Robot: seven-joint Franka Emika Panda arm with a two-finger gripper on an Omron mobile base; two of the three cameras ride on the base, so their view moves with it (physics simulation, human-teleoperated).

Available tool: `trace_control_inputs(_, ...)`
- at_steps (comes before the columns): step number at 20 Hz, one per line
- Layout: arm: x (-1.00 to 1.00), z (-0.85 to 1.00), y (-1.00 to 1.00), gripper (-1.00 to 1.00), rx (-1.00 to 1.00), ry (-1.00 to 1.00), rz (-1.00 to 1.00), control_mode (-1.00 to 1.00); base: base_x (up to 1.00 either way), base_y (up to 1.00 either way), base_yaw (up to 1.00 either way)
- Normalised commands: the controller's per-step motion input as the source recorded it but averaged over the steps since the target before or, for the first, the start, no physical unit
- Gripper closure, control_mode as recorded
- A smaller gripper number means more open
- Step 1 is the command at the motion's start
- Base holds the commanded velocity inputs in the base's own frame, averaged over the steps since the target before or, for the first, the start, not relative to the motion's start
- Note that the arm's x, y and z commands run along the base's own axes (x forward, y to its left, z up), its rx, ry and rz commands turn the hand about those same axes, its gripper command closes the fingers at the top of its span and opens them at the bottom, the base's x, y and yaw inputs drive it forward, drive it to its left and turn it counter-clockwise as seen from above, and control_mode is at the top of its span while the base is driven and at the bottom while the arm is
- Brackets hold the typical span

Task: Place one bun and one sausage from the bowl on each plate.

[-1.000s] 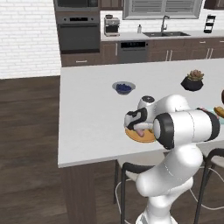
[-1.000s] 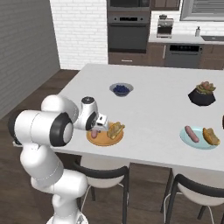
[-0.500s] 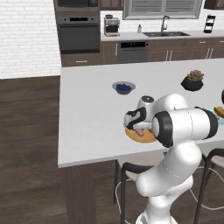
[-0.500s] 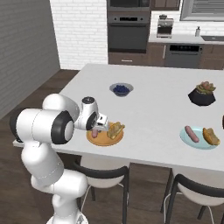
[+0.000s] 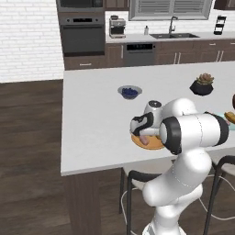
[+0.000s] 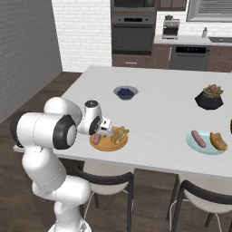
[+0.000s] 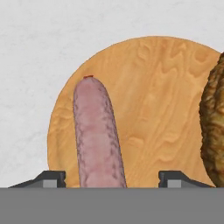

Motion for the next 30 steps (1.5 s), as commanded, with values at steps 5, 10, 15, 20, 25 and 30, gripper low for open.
trace_control_inputs(5,0.0,0.0,0.0,-1.0,0.0,0.0,0.0,-1.0,0.0,0.0,0.0)
trace_control_inputs(10,-0.28,0.38,-0.01,-1.0,0.0,-0.05,0.0,-1.0,0.0,0.0,0.0)
trace_control_inputs(15,-0.85,1.0,0.0,-1.0,0.0,0.0,0.0,-1.0,0.0,0.0,0.0)
trace_control_inputs(20,-0.86,0.98,-0.18,-1.0,0.0,0.0,-0.01,-1.0,0.0,0.0,0.0)
trace_control_inputs(25,-1.0,0.65,-0.48,-1.0,0.0,0.0,0.0,-1.0,0.0,0.0,0.0)
trace_control_inputs(30,-0.99,0.65,-0.26,-1.0,0.0,0.0,-0.04,-1.0,0.0,0.0,0.0)
